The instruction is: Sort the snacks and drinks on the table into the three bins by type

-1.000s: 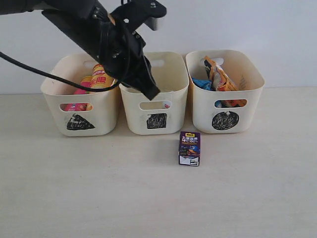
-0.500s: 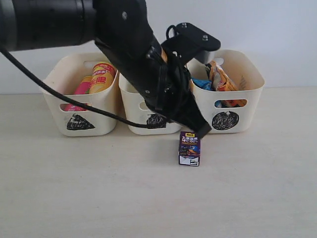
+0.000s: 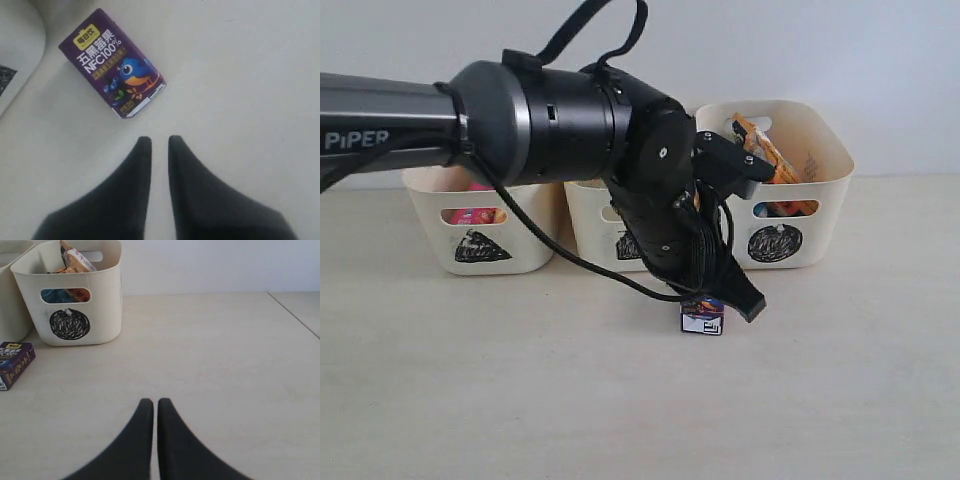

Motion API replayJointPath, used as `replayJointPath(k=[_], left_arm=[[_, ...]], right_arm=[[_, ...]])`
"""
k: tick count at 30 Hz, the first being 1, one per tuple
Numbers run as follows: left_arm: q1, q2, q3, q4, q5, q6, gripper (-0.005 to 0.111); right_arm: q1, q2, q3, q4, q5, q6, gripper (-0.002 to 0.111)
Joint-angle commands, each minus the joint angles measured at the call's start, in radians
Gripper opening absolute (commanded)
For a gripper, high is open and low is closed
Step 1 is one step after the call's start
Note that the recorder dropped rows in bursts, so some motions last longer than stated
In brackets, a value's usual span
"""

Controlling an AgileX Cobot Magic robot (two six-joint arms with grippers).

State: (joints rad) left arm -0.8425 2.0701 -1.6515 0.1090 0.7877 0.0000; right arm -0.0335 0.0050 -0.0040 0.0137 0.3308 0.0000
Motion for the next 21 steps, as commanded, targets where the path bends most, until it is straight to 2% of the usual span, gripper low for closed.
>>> replayJointPath(k=[1, 4, 6, 9, 11, 21], left_arm=[[-0.005, 0.031, -0.008, -0.022, -0.072, -0.008, 0.052], [-0.005, 0.06, -0.008, -0.001, -0.124, -0.013, 0.104], [0.001, 0.076, -0.008, 0.014, -0.179, -0.159, 0.102], [0.02, 0.105, -0.008, 0.104, -0.267, -0.3, 0.089], [0.031, 0.137, -0.025, 0.174, -0.267, -0.39, 0.088], [0.036, 0.241, -0.131, 0.178, -0.243, -0.403, 0.088]], right_arm=[[-0.004, -0.005, 0.004, -0.002, -0.005, 0.0, 0.0], [-0.004, -0.005, 0.004, -0.002, -0.005, 0.0, 0.0], [-0.004, -0.005, 0.004, -0.002, -0.005, 0.0, 0.0], [-0.004, -0.005, 0.004, -0.002, -0.005, 0.0, 0.0], [-0.004, -0.005, 0.004, -0.002, -0.005, 0.0, 0.0], [-0.004, -0.005, 0.004, -0.002, -0.008, 0.0, 0.0]])
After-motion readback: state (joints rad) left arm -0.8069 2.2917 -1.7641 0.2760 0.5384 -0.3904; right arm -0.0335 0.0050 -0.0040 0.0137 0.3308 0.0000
